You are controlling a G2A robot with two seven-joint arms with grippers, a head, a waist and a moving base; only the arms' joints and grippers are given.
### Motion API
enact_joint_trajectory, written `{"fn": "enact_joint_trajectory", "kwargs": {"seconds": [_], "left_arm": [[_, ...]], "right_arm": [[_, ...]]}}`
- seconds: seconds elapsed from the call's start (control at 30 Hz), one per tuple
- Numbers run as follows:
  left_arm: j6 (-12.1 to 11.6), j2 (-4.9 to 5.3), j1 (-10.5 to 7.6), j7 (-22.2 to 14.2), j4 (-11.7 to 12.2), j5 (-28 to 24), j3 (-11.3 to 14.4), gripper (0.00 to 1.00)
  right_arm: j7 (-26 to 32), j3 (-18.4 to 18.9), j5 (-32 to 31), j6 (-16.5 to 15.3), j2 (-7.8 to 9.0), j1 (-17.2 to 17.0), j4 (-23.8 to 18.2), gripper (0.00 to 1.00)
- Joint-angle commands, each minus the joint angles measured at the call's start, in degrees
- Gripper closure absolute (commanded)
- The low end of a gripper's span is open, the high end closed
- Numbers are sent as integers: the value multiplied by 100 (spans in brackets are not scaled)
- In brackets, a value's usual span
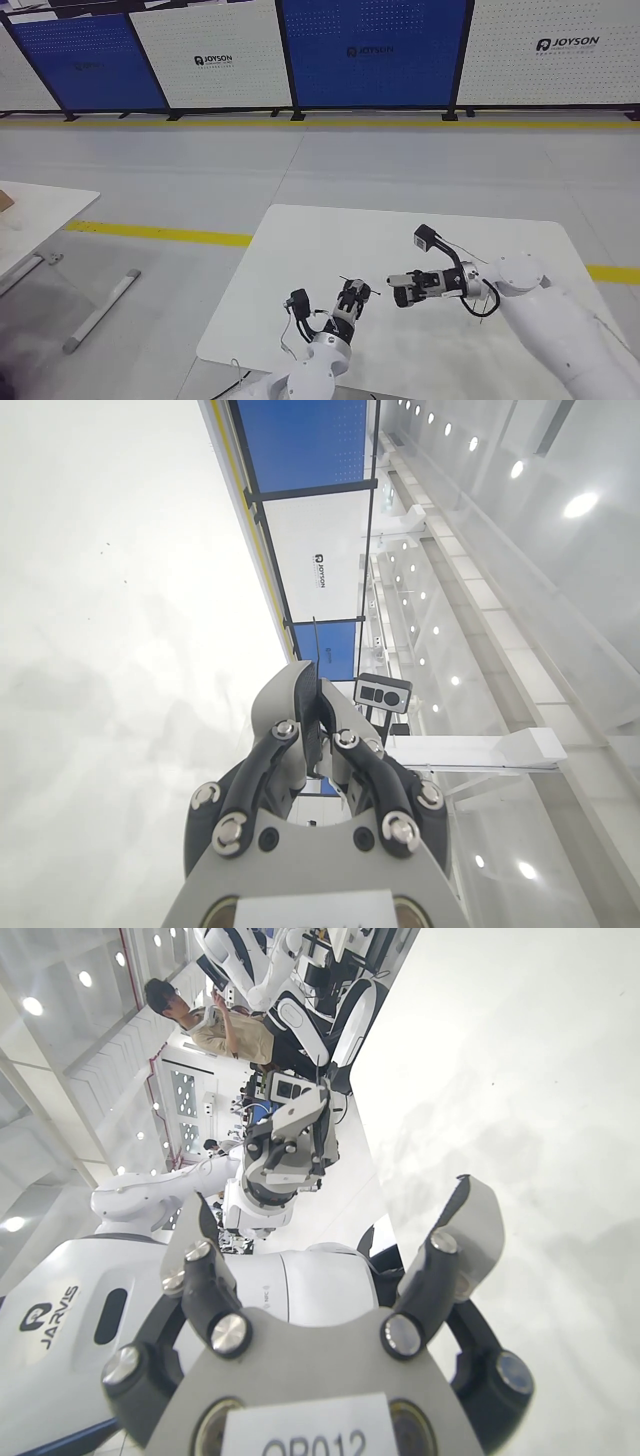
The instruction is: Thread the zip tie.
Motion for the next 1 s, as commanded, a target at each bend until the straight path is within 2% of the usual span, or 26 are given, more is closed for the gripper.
{"fn": "enact_joint_trajectory", "kwargs": {"seconds": [0.0, 0.37, 0.47, 0.57, 0.67, 0.97], "left_arm": [[38, -28, 3, -49, 13, -66, -23, 100], [45, -37, 3, -119, 31, -69, -42, 100], [14, -42, 17, -318, 135, 227, -65, 100], [-10, -36, 51, -534, 227, 544, -84, 100], [-73, -30, 80, -699, 297, 693, -208, 100], [-73, -30, 80, -699, 297, 693, -208, 100]], "right_arm": [[4, 2, 12, 0, -16, 13, 30, 0], [4, 2, 12, 0, -16, 13, 30, 0], [83, -9, -42, 96, -16, -36, -11, 0], [111, -95, -40, 148, -65, 3, 89, 0], [111, -135, 16, 145, -114, 80, 260, 0], [111, -135, 16, 145, -114, 80, 260, 0]]}}
